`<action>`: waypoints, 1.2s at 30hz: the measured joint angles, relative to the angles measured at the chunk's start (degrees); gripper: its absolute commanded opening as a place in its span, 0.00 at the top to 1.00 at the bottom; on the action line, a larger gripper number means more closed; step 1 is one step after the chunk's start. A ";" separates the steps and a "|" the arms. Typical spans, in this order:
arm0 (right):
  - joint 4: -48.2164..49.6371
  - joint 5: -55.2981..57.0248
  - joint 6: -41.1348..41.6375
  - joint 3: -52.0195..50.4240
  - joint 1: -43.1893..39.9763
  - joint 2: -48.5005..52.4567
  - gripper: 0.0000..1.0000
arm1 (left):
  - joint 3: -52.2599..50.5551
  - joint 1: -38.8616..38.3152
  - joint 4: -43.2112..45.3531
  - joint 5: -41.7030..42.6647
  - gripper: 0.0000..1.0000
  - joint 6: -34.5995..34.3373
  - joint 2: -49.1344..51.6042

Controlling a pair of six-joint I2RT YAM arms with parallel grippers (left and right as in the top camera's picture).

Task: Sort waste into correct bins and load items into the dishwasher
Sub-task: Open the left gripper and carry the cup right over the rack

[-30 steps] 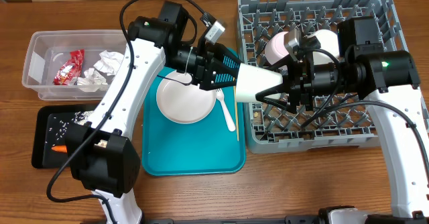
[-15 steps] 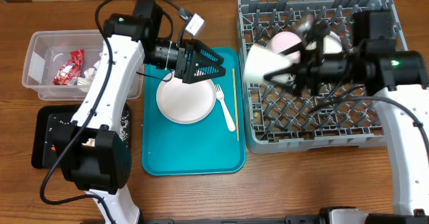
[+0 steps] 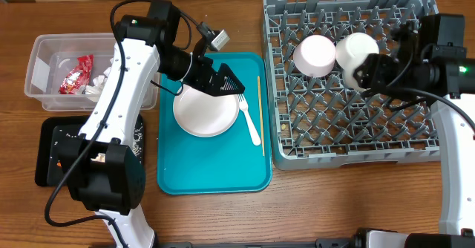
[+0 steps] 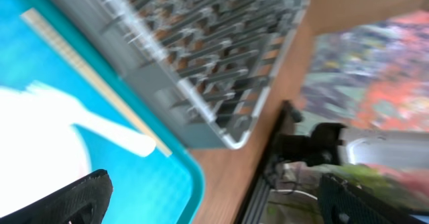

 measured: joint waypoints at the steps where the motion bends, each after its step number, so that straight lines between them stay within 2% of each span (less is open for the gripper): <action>1: -0.31 2.56 1.14 0.00 -0.02 0.00 0.73 | 0.00 0.00 0.13 -1.46 0.00 -1.11 0.00; 7: -1.42 11.43 5.27 0.00 0.00 0.70 0.73 | 0.00 -0.50 1.73 -6.25 0.00 -6.01 0.00; 11: -3.50 13.44 6.21 0.00 -0.02 4.28 0.73 | 0.00 -1.22 1.95 -7.30 0.00 -7.32 0.00; 16: -0.94 14.43 6.84 -0.04 -0.02 10.47 0.73 | 0.00 -1.22 1.97 -9.16 0.00 -7.61 0.00; 28: 0.22 16.90 6.99 -0.04 -0.02 15.41 0.73 | 0.00 -1.22 1.97 -30.95 0.00 -7.93 0.00; 36: 2.51 17.99 6.95 -0.04 -0.02 18.38 0.72 | 0.00 -1.22 1.97 -36.44 0.00 -7.93 0.00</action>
